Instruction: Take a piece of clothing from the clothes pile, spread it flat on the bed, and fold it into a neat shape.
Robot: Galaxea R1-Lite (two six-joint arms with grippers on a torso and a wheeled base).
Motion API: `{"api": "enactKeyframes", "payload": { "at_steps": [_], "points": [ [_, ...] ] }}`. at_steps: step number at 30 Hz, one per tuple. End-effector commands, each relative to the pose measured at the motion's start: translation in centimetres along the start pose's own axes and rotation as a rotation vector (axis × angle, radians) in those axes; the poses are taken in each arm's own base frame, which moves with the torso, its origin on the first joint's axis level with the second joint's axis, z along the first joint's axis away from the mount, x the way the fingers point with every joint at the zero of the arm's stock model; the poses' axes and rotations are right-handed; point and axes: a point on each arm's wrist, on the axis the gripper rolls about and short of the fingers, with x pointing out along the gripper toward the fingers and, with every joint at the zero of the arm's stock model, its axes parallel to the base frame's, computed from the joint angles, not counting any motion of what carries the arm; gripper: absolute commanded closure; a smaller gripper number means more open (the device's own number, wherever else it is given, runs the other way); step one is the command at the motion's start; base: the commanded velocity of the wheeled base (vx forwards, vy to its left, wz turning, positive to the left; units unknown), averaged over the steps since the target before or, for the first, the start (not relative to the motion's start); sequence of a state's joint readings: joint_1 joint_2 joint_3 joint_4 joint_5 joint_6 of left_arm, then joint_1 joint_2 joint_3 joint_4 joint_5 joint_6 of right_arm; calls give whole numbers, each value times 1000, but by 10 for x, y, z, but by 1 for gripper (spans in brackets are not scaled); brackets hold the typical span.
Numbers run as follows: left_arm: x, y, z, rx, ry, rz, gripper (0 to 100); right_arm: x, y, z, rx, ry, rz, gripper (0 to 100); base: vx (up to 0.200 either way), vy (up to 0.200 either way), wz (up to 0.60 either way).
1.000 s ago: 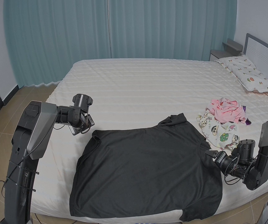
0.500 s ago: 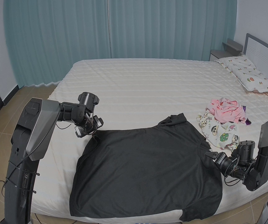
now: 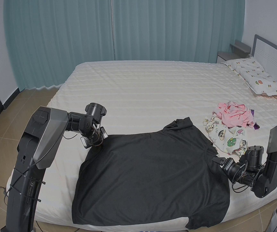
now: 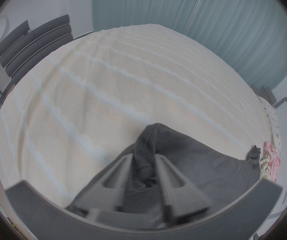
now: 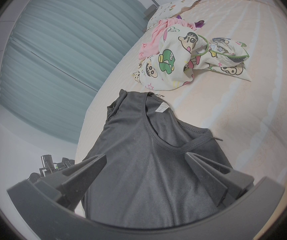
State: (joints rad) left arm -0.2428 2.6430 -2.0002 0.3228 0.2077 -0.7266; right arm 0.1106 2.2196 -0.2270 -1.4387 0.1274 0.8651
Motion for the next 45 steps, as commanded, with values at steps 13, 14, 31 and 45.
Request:
{"api": "enactKeyframes", "payload": {
  "at_steps": [13,14,31,45],
  "points": [
    [7,26,32,-42,-80,-14,100,0,-1,-1,2,7,-4,0,0,0,0],
    [8,29,35,-49,-87,-16,100,1,-2,-2,1,12,-10,0,0,0,0],
    [24,45,47,-80,-135,-45,100,2,-5,-6,2,21,-15,0,0,0,0],
    [28,58,56,-107,-156,-37,0,4,-10,-11,-5,7,4,0,0,0,0]
  ]
}}
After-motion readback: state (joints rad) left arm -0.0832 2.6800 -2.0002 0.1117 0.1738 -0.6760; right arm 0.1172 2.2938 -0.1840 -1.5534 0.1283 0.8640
